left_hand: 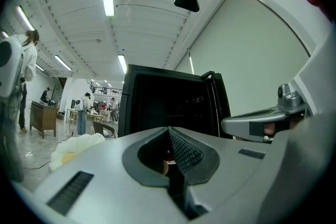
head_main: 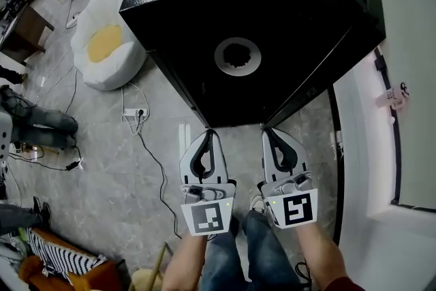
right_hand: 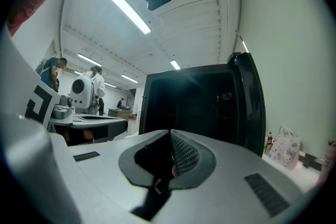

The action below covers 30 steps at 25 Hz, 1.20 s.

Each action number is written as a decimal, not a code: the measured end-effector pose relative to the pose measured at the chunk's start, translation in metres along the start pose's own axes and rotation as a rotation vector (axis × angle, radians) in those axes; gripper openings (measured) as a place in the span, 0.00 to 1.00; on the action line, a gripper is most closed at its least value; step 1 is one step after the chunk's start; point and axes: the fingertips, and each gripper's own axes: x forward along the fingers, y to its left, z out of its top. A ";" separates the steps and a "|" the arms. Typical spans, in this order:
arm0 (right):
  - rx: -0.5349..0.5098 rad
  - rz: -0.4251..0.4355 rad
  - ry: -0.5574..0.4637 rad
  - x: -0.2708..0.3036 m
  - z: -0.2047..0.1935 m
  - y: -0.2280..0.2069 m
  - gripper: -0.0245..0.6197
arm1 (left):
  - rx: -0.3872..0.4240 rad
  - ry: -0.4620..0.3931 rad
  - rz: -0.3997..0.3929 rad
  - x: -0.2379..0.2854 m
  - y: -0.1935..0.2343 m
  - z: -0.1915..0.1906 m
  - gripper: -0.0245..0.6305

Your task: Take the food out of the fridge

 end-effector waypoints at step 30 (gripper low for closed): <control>0.070 -0.039 -0.010 0.021 -0.073 0.003 0.07 | 0.019 0.022 0.011 0.008 0.012 -0.081 0.06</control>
